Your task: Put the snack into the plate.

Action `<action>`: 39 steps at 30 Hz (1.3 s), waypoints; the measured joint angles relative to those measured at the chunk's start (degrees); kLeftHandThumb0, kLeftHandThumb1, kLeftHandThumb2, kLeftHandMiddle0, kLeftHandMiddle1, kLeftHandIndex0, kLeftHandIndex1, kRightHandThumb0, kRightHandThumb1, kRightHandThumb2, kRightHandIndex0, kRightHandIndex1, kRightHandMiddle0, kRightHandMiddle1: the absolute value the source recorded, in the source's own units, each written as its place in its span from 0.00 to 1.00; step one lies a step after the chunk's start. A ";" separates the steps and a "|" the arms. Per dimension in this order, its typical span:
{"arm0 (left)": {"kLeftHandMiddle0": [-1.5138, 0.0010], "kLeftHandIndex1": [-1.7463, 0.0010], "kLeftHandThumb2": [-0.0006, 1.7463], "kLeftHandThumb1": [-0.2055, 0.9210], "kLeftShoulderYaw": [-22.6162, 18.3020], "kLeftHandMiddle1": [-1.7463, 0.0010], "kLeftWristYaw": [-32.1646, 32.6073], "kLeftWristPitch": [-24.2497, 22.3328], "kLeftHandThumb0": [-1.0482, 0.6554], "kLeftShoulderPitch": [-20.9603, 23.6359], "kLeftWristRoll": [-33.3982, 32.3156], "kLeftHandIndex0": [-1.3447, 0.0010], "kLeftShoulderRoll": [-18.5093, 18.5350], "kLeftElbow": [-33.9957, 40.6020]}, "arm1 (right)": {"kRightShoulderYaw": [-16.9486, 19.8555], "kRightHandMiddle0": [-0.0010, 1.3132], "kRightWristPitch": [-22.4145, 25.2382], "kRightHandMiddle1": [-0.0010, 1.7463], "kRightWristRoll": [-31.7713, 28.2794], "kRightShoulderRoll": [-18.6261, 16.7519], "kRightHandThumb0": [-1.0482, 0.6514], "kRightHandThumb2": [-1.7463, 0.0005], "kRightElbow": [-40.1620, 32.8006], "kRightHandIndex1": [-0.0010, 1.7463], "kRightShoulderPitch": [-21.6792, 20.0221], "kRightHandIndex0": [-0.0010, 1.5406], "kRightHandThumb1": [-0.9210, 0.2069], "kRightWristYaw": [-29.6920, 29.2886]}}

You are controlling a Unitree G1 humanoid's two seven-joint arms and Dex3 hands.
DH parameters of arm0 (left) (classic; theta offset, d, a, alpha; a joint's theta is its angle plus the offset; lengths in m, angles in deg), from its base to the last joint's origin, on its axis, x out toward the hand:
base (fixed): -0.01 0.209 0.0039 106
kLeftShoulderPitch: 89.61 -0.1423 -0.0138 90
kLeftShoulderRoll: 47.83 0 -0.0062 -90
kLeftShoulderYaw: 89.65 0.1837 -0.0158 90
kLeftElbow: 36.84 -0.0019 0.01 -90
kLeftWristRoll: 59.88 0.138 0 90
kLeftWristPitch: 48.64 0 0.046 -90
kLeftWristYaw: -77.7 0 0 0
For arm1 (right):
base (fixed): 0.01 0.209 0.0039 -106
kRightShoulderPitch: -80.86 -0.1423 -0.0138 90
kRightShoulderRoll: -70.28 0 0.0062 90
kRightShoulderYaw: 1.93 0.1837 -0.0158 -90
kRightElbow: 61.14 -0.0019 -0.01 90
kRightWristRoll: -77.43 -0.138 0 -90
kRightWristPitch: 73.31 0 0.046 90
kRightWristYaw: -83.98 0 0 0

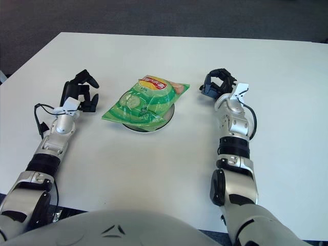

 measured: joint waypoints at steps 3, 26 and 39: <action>0.16 0.00 0.82 0.38 -0.43 0.00 -1.41 -1.34 0.31 -0.46 -1.20 0.49 -0.23 0.95 | -0.50 0.42 0.77 1.00 0.01 -0.97 0.62 0.11 -2.31 0.94 1.32 0.53 0.73 -0.37; 0.16 0.00 0.81 0.40 -2.37 0.00 -9.52 -15.01 0.32 -2.69 -12.85 0.50 -3.31 9.03 | -5.95 0.42 -19.22 1.00 5.55 -1.10 0.36 0.29 3.27 1.00 6.54 0.84 0.48 4.54; 0.16 0.00 0.80 0.40 -2.71 0.00 -10.52 -19.06 0.32 -4.17 -13.94 0.50 -4.43 13.50 | -5.53 0.42 -26.40 1.00 4.13 -0.29 0.35 0.30 8.20 1.00 5.38 0.84 0.47 9.33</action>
